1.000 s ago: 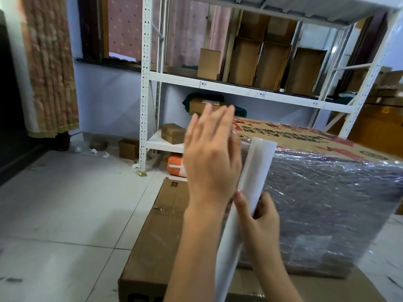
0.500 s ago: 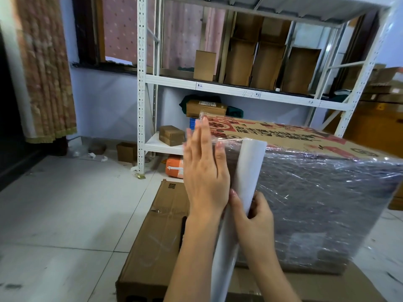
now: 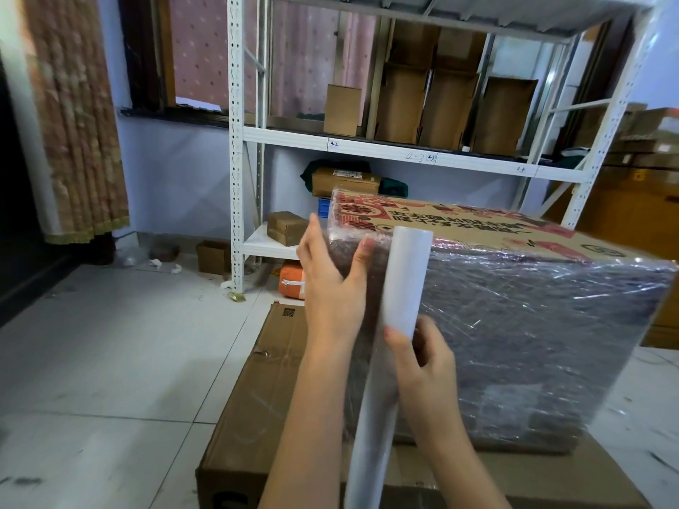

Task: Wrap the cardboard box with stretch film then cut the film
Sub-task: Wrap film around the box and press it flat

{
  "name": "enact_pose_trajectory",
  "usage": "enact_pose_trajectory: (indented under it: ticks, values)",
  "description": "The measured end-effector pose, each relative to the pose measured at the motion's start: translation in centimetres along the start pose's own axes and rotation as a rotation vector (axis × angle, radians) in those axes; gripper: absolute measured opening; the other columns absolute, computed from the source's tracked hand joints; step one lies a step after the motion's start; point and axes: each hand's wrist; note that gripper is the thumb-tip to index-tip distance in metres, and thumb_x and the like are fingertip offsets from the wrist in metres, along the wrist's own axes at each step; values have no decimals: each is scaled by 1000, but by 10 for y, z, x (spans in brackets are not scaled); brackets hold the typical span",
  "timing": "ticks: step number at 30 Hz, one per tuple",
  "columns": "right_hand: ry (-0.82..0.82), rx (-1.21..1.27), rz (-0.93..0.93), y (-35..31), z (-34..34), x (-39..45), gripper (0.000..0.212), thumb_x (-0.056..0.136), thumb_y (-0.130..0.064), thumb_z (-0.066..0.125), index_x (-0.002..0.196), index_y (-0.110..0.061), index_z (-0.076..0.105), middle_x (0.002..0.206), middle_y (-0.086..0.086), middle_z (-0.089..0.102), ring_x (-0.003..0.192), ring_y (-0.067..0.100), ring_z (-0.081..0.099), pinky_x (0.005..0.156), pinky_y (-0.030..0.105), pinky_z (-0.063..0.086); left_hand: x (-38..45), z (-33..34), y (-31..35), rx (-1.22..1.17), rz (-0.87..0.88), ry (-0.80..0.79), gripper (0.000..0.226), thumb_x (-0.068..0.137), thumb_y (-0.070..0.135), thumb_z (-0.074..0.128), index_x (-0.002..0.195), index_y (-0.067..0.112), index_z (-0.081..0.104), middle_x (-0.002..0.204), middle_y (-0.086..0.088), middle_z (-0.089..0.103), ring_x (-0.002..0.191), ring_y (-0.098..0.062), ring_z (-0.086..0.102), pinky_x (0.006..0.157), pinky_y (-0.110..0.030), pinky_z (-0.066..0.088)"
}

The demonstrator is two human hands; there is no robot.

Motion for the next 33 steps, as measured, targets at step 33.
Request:
enact_pose_trajectory:
  ticks: [33]
  values:
    - [-135,65,136,-2,-7,-1,29,77,-39,50,92,-15,59,93,15,64,84,25,64,68,32,55,-75,-81,-72,110,-531,-712,9,83,5,67,92,6,69,92,-10,72,85,-21,70,82,-37,57]
Point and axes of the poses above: each hand's wrist, its own x-axis towards the middle knuckle, its own z-axis out of the palm, y = z × x
